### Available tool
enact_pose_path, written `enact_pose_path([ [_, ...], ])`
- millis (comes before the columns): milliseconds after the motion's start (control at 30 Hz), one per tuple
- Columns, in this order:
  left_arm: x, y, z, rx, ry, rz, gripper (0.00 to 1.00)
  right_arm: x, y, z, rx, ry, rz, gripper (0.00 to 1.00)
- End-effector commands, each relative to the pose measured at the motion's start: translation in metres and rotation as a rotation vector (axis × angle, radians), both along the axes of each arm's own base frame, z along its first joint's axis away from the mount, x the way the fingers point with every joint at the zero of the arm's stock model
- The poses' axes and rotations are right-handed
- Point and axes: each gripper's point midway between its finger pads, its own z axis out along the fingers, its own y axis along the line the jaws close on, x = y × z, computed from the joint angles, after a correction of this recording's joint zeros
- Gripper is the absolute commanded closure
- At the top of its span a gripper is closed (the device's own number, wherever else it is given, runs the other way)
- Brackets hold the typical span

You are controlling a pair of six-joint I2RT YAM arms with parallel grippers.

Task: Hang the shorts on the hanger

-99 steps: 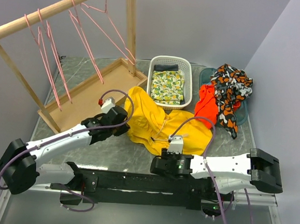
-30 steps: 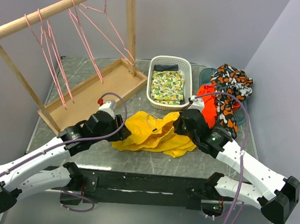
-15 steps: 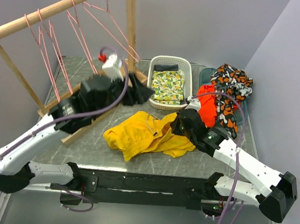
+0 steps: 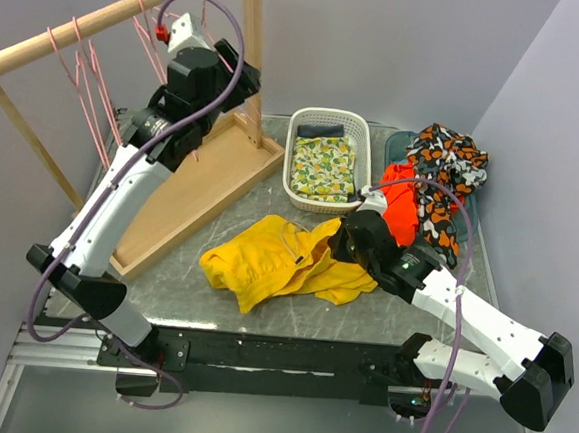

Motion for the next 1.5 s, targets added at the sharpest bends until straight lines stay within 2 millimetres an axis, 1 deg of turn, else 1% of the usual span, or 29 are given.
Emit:
enact_pose_path([
  [0,0.015,0.021,0.024,-0.037,-0.055,0.051,0.37,0.005,0.002,0.022,0.04,-0.056,0.004,1.0],
  [67,0.024,0.025,0.023,-0.038,-0.059,0.063,0.39,0.006,0.002,0.022,0.042,-0.059,0.003,1.0],
  [100,0.032,0.024,0.017,-0.035,-0.05,0.068,0.39,0.006,0.002,0.021,0.04,-0.057,0.005,1.0],
  [167,0.041,0.028,0.017,-0.042,-0.056,0.076,0.39,0.006,0.003,0.021,0.038,-0.056,0.007,1.0],
  [233,0.055,0.031,0.015,-0.055,-0.078,0.079,0.39,0.007,0.003,0.022,0.034,-0.06,0.008,1.0],
  [300,0.067,0.027,0.008,-0.062,-0.078,0.064,0.4,0.007,0.002,0.024,0.028,-0.065,0.008,1.0],
  [333,0.073,0.031,0.013,-0.071,-0.094,0.07,0.41,0.007,0.002,0.024,0.029,-0.065,0.009,1.0],
  [367,0.077,0.029,0.011,-0.077,-0.093,0.06,0.42,0.007,0.002,0.025,0.031,-0.069,0.01,1.0],
  [400,0.085,0.028,0.004,-0.077,-0.085,0.057,0.43,0.007,0.002,0.026,0.032,-0.072,0.011,1.0],
  [433,0.09,0.03,0.008,-0.088,-0.102,0.059,0.45,0.007,0.002,0.026,0.03,-0.073,0.012,1.0],
  [500,0.096,0.026,0.005,-0.095,-0.106,0.042,0.48,0.008,0.0,0.026,0.024,-0.075,0.007,1.0],
  [600,0.099,0.022,0.009,-0.101,-0.133,0.018,0.57,0.008,0.0,0.025,0.018,-0.076,0.005,1.0],
  [633,0.099,0.019,0.007,-0.1,-0.137,0.008,0.62,0.008,0.0,0.025,0.019,-0.077,0.006,1.0],
  [700,0.096,0.02,0.018,-0.113,-0.176,0.0,0.72,0.009,0.001,0.025,0.02,-0.078,0.009,1.0],
  [733,0.096,0.019,0.013,-0.11,-0.172,-0.003,0.81,0.009,0.002,0.024,0.019,-0.076,0.01,1.0],
  [800,0.091,0.021,0.023,-0.115,-0.209,-0.006,0.9,0.009,0.004,0.024,0.025,-0.073,0.016,1.0],
  [833,0.091,0.02,0.021,-0.111,-0.208,-0.008,0.99,0.01,0.005,0.024,0.026,-0.073,0.016,1.0],
  [967,0.083,0.018,0.033,-0.083,-0.247,-0.036,0.99,0.011,0.008,0.023,0.03,-0.071,0.023,1.0],
  [1033,0.078,0.013,0.032,-0.067,-0.251,-0.052,0.99,0.013,0.007,0.025,0.028,-0.077,0.015,1.0],
  [1100,0.068,0.008,0.038,-0.056,-0.273,-0.081,0.99,0.014,0.007,0.027,0.028,-0.084,0.013,1.0],
  [1133,0.067,0.006,0.032,-0.046,-0.266,-0.087,0.99,0.015,0.007,0.027,0.026,-0.085,0.011,1.0],
  [1167,0.062,0.006,0.034,-0.039,-0.269,-0.095,0.99,0.015,0.007,0.028,0.025,-0.086,0.012,1.0],
  [1233,0.058,0.0,0.025,-0.033,-0.251,-0.12,0.99,0.015,0.007,0.029,0.023,-0.087,0.011,1.0],
  [1267,0.051,0.001,0.03,-0.04,-0.264,-0.132,0.99,0.015,0.006,0.029,0.023,-0.088,0.008,1.0],
  [1300,0.048,-0.004,0.021,-0.031,-0.25,-0.147,0.99,0.015,0.006,0.029,0.024,-0.09,0.008,1.0],
  [1333,0.044,-0.006,0.02,-0.027,-0.254,-0.157,0.99,0.015,0.006,0.029,0.026,-0.093,0.008,1.0],
  [1367,0.037,-0.005,0.025,-0.02,-0.269,-0.161,0.99,0.016,0.005,0.029,0.022,-0.092,0.003,1.0],
  [1400,0.033,-0.01,0.018,-0.013,-0.255,-0.181,0.99,0.015,0.005,0.029,0.022,-0.093,0.003,1.0],
  [1467,0.021,-0.014,0.018,-0.003,-0.254,-0.216,0.99,0.015,0.003,0.029,0.019,-0.095,-0.002,1.0],
])
